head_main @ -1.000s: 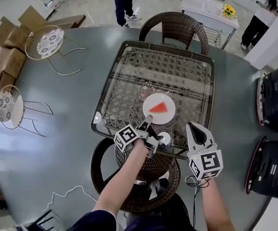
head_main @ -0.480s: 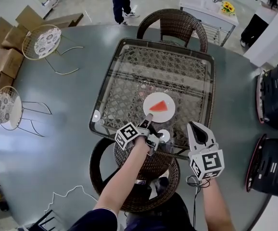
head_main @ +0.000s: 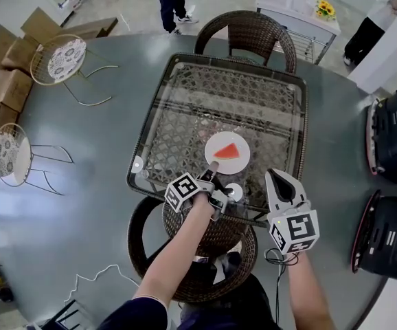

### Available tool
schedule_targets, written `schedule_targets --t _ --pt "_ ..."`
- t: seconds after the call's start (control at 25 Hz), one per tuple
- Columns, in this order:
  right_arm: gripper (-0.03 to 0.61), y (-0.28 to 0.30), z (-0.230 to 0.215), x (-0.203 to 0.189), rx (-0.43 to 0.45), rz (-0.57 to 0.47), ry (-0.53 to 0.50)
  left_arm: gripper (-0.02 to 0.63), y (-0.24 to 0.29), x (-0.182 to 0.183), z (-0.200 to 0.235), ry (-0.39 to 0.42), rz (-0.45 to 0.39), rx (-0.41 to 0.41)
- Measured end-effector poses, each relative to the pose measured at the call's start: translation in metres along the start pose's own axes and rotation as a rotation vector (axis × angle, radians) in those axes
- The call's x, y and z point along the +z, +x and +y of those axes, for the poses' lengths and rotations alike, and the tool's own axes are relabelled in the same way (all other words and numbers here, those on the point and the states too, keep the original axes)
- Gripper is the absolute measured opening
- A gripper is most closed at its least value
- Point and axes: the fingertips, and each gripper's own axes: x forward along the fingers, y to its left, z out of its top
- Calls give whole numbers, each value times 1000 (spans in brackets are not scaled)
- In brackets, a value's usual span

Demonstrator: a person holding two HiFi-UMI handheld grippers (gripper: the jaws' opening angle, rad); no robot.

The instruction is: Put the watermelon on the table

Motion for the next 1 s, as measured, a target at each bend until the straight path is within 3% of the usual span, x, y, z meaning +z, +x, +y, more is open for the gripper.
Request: schedule_targets --t 0.32,0.6,0.8,1.0 --pt "1 2 2 1 4 -5 3 14 2 0 8 -26 -13 40" --pt "2 -2 1 4 5 -13 8 14 3 0 13 29 -11 133" --pt "2 -4 1 6 6 -18 11 18 2 0 13 114 -10 200" --pt "0 -6 0 8 8 -26 16 41 0 0 14 253 10 300"
